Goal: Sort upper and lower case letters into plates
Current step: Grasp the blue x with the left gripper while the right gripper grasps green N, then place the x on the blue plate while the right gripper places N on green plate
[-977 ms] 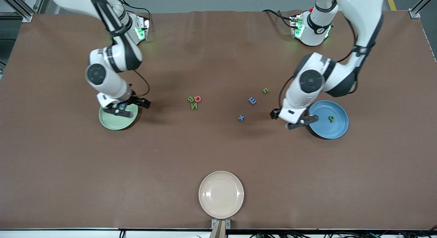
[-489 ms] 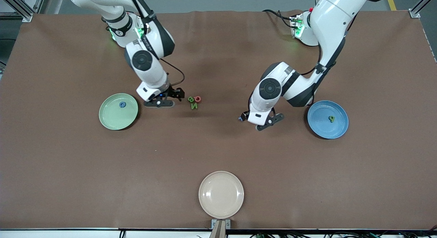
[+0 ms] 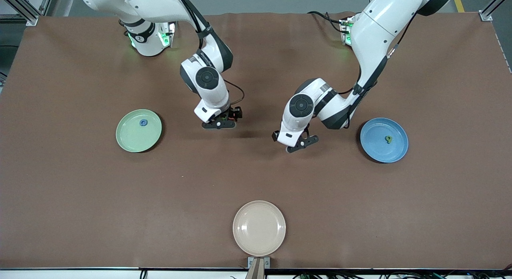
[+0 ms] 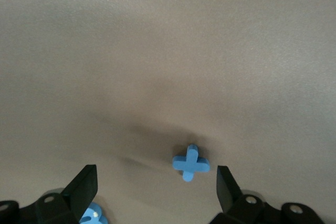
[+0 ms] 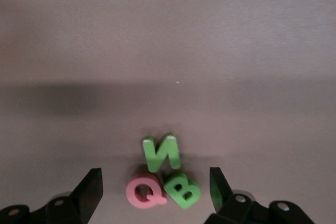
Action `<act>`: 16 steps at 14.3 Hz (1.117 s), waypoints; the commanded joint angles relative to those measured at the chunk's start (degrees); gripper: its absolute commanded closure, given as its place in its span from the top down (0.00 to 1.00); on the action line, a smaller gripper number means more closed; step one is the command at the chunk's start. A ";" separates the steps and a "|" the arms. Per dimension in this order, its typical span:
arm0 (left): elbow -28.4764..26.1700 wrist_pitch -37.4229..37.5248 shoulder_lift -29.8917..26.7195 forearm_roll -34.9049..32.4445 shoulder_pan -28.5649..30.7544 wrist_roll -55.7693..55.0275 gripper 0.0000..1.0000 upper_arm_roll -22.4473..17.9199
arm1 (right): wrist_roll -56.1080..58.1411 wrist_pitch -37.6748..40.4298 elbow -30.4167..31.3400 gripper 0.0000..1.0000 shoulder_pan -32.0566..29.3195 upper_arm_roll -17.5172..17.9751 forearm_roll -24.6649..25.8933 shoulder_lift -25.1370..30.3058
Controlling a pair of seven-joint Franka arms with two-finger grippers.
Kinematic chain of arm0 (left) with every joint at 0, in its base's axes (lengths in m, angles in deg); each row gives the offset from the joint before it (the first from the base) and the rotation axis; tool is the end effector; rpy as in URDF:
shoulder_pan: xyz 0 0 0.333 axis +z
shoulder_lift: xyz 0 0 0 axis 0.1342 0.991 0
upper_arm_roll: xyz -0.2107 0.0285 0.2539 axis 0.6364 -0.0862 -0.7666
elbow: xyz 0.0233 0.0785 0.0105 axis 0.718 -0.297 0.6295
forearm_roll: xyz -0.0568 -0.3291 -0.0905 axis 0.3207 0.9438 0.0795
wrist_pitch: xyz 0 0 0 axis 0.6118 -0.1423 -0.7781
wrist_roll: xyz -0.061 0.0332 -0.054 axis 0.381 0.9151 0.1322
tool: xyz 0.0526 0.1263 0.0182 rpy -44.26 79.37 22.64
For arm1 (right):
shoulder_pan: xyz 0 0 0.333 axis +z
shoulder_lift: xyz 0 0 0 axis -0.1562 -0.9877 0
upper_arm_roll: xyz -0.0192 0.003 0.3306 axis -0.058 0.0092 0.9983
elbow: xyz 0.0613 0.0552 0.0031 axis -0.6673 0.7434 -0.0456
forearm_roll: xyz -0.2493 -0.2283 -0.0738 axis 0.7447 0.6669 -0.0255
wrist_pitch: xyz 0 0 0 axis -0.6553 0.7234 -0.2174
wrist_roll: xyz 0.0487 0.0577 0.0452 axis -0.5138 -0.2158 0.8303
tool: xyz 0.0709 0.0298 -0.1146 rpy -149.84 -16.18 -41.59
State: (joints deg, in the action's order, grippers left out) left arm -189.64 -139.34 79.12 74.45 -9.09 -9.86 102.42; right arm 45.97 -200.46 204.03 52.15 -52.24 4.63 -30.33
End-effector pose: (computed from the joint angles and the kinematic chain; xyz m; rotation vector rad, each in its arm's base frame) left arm 0.4886 -0.3814 0.2025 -3.0753 -0.5888 0.1618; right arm 0.4248 0.3824 0.2255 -3.1167 -0.0194 0.0623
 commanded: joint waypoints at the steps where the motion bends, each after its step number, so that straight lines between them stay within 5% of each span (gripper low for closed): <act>1: 1.58 -1.75 1.61 -1.61 -1.39 -1.00 1.00 -0.20 | -1.15 -0.56 -0.99 0.80 0.35 -0.64 1.36 -1.25; 7: 2.55 -3.25 3.45 -2.76 -1.74 -0.92 0.98 -0.20 | -1.15 -2.23 -1.08 0.69 0.43 -0.82 1.45 -3.09; 9: 2.55 -3.25 3.72 -3.11 -1.83 -0.92 0.84 -0.20 | -1.24 -2.75 -1.08 0.62 0.70 -0.82 1.45 -3.36; 13: 2.55 -3.25 3.89 -3.55 -1.74 -0.92 0.64 -0.20 | -1.42 -2.76 -0.99 0.36 0.96 -0.91 1.45 -3.89; 16: 2.55 -3.25 3.89 -3.55 -1.74 -0.83 0.54 -0.20 | -1.51 -2.23 -0.99 0.02 0.35 -1.08 1.36 -3.80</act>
State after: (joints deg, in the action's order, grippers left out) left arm -187.68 -142.32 82.15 72.49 -10.41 -9.86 102.53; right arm 45.75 -202.77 203.18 52.37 -52.77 5.40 -33.59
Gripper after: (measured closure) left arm 0.396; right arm 0.665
